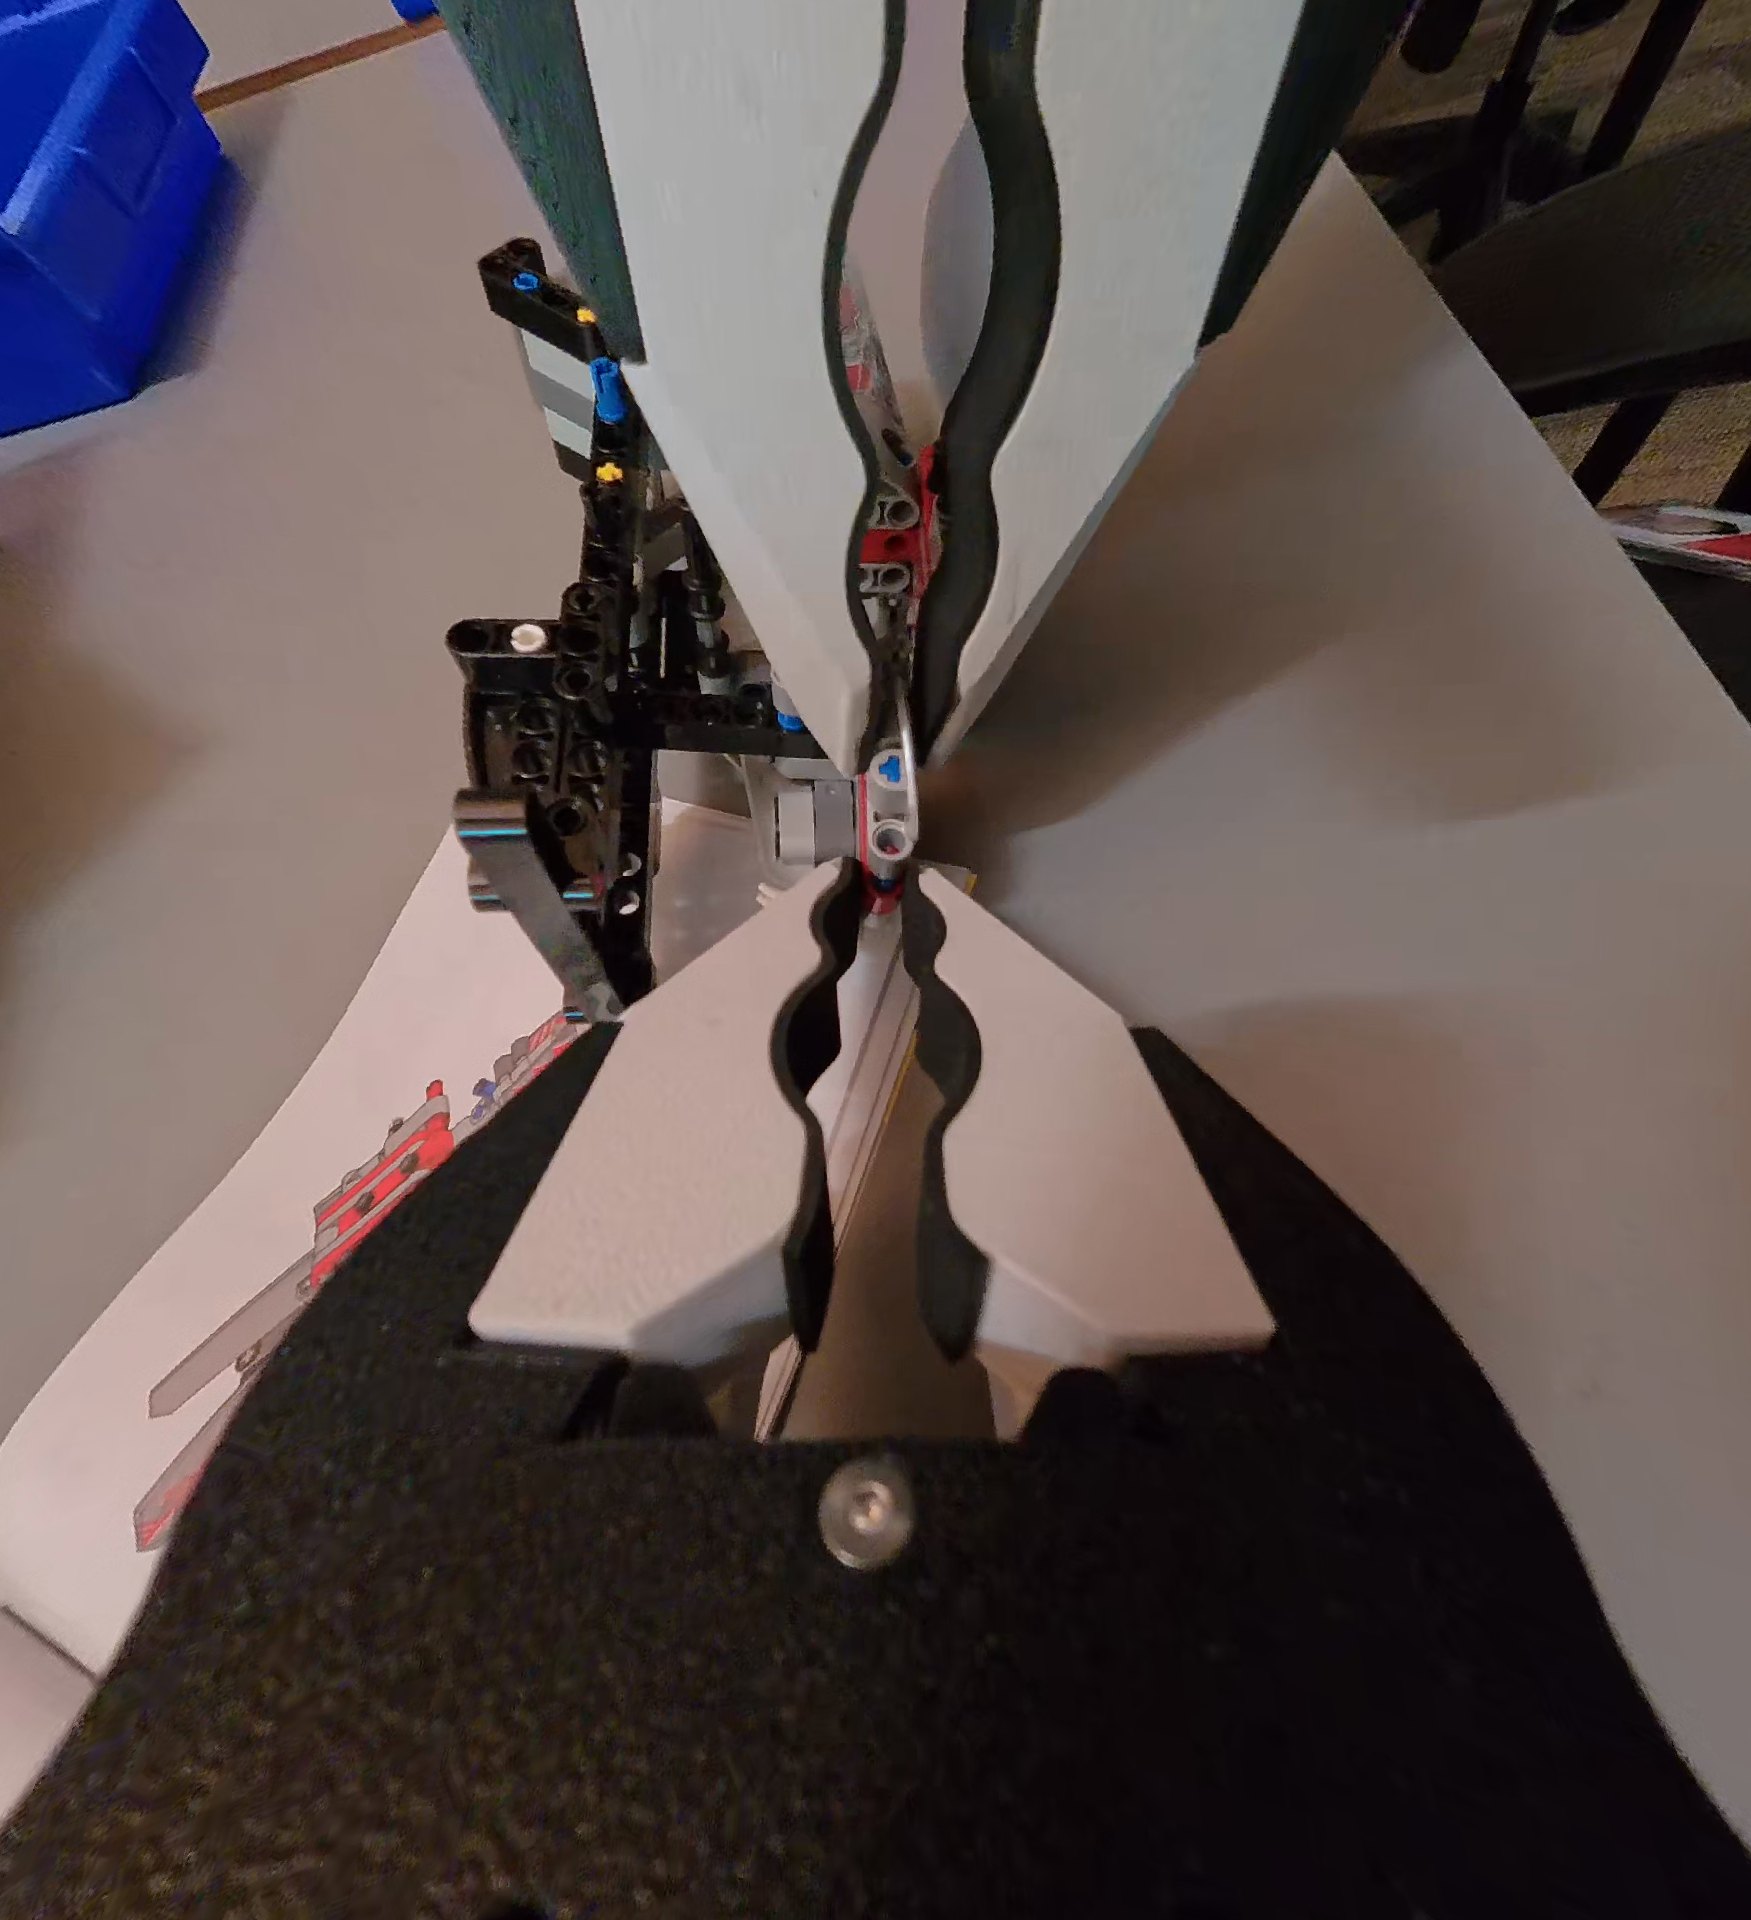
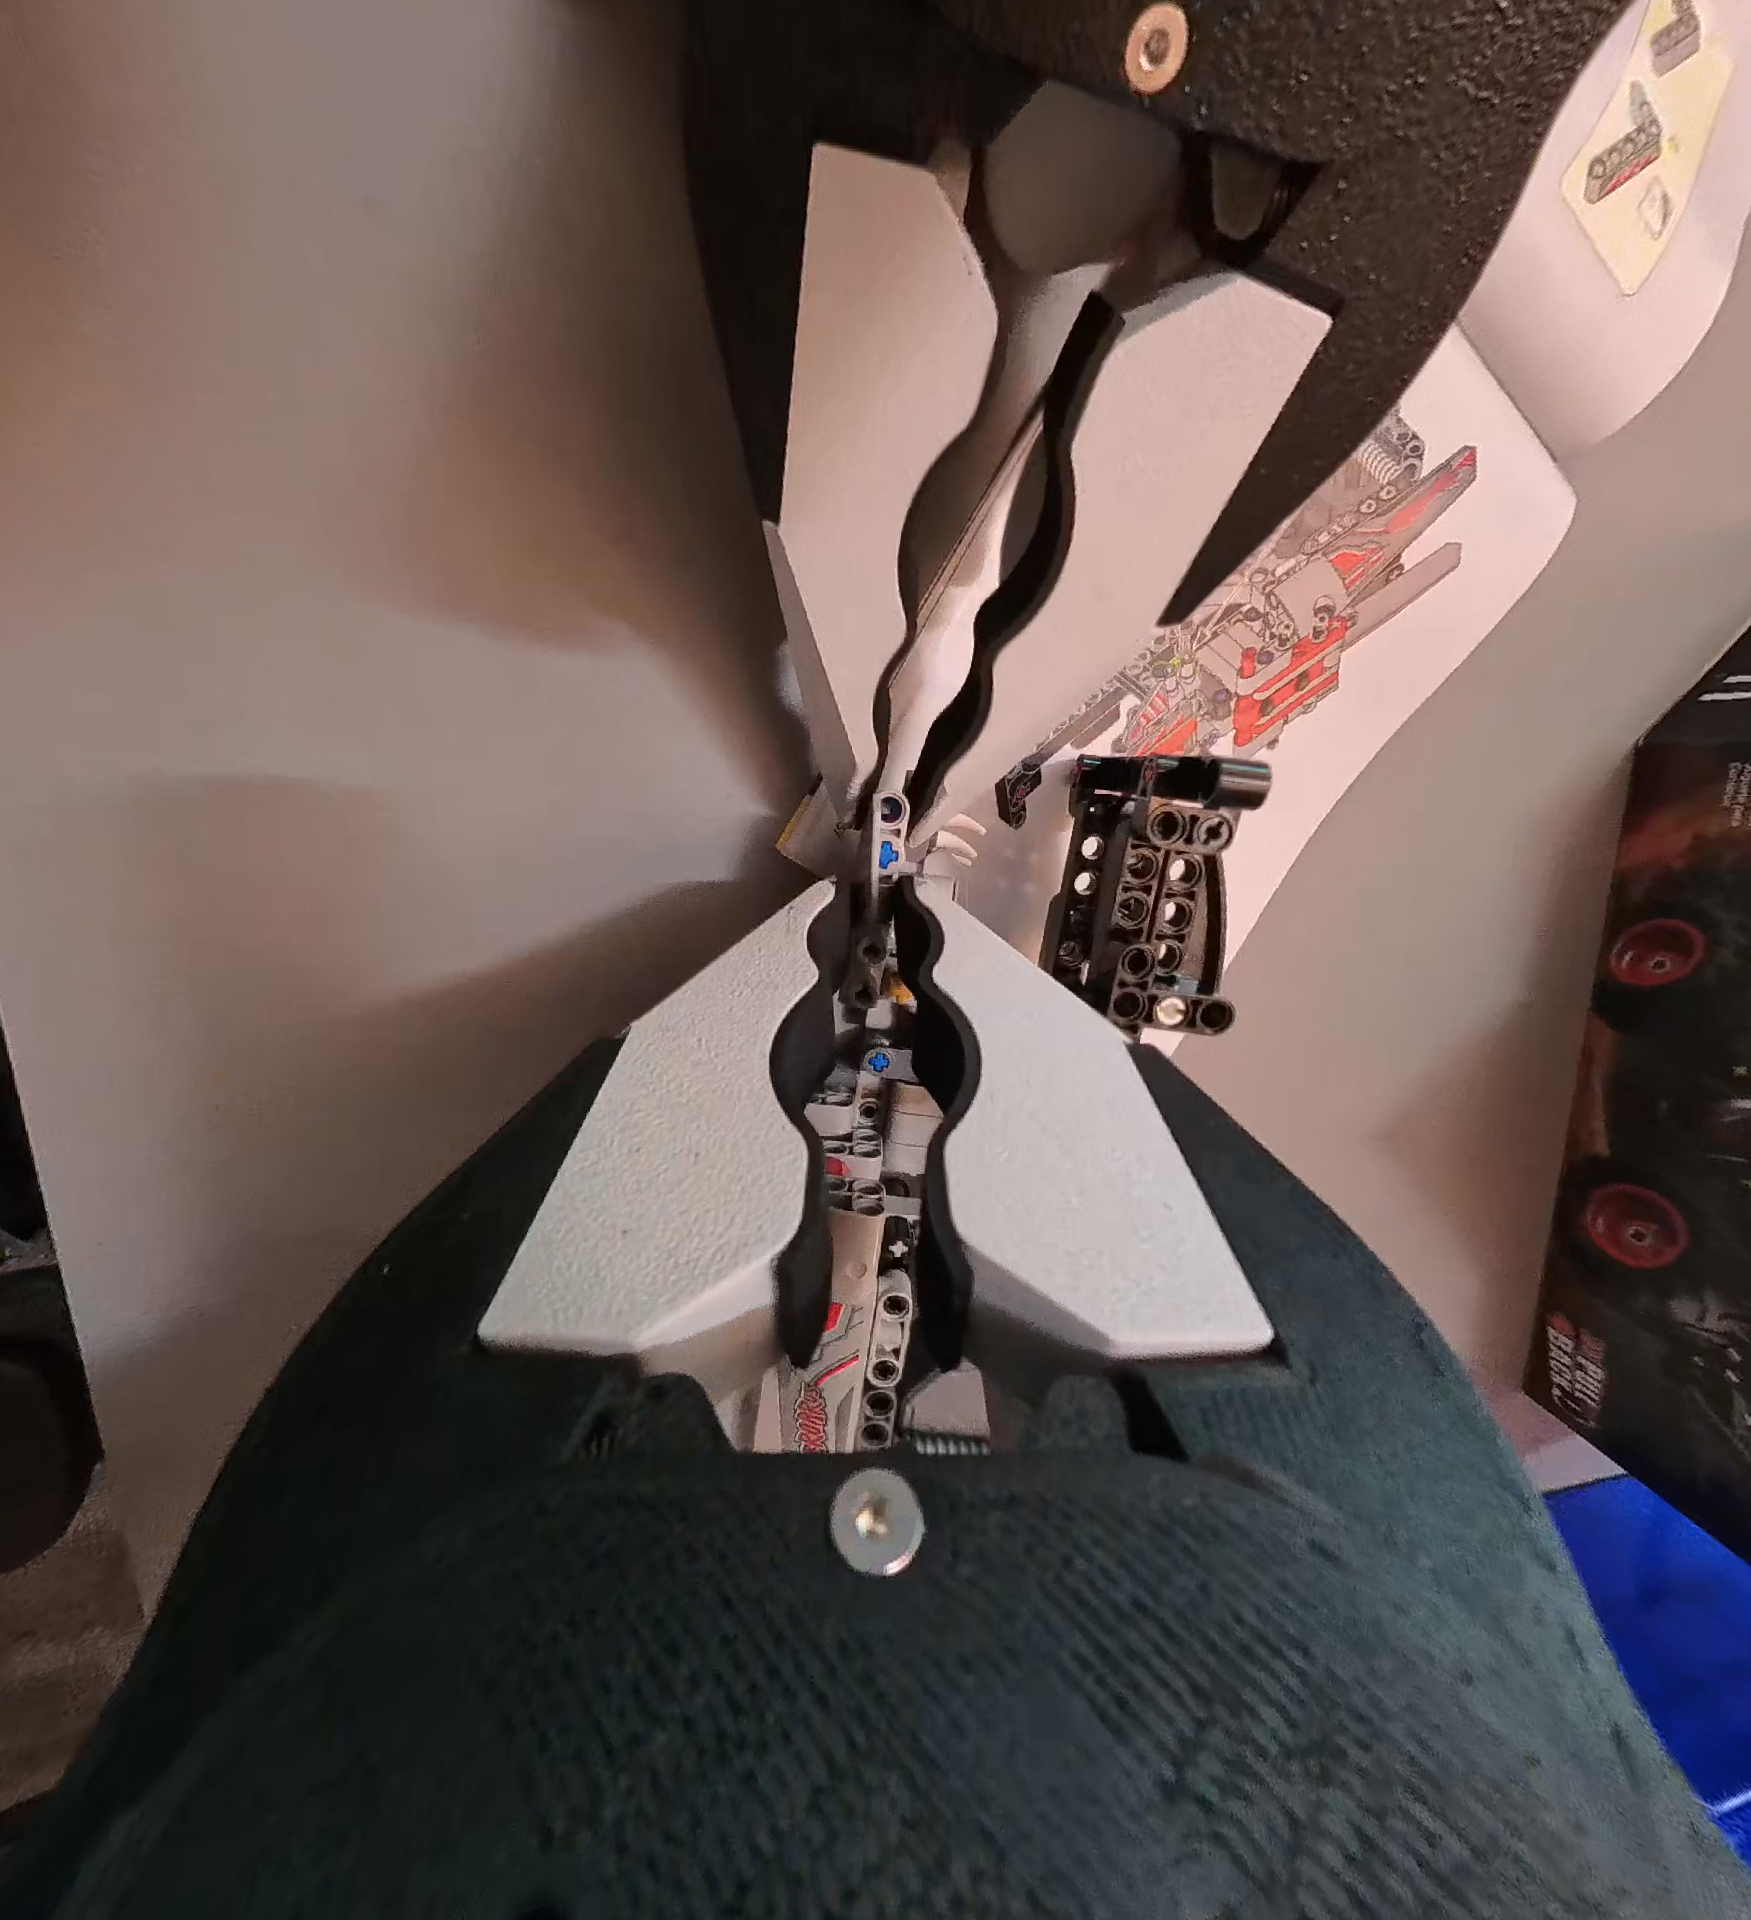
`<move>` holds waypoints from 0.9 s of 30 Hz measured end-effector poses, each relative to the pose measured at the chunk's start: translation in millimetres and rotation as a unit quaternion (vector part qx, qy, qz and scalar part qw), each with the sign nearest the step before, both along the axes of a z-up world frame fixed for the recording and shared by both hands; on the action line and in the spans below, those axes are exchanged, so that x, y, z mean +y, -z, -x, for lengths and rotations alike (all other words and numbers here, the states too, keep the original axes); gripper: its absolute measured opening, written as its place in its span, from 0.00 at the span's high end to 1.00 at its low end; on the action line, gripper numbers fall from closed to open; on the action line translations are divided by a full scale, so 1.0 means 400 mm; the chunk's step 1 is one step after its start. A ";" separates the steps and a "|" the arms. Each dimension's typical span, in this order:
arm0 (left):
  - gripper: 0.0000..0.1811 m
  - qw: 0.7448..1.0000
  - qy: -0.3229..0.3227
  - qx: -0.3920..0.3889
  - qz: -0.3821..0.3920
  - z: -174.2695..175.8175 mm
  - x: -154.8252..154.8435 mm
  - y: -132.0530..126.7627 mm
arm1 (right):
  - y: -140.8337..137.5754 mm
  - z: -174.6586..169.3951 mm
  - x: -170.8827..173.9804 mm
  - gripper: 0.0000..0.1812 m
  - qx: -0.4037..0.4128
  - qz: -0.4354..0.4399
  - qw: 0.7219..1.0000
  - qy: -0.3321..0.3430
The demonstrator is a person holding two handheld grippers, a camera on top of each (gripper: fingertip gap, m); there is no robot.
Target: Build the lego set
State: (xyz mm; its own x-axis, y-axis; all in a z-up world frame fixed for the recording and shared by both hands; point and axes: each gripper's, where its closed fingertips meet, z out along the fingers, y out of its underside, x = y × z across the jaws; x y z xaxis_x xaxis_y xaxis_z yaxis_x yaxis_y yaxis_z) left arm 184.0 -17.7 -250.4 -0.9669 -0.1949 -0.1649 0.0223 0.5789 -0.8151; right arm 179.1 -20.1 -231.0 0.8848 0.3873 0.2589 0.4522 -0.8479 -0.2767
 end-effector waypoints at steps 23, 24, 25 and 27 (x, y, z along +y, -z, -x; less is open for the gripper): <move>0.97 0.998 0.009 -0.031 0.052 0.002 -0.008 -0.043 | -0.051 -0.015 -0.039 0.97 0.030 -0.064 0.996 0.056; 0.97 0.998 0.008 -0.030 0.053 0.001 -0.008 -0.044 | -0.056 -0.016 -0.043 0.97 0.041 -0.071 0.995 0.061; 0.97 0.998 0.007 -0.030 0.055 -0.001 -0.008 -0.045 | -0.057 -0.019 -0.042 0.97 0.052 -0.080 0.993 0.064; 0.97 0.998 0.007 -0.030 0.054 -0.002 -0.008 -0.044 | -0.066 -0.013 -0.035 1.00 0.085 -0.098 0.990 0.063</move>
State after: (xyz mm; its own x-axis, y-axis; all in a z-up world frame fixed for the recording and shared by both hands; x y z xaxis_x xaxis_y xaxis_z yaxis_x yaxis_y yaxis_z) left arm 184.7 -20.7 -232.8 -0.9587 -0.2012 -0.2011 0.0800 0.4878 -0.8693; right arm 184.2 -34.1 -204.8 0.9599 0.2291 0.1615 0.2799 -0.8171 -0.5040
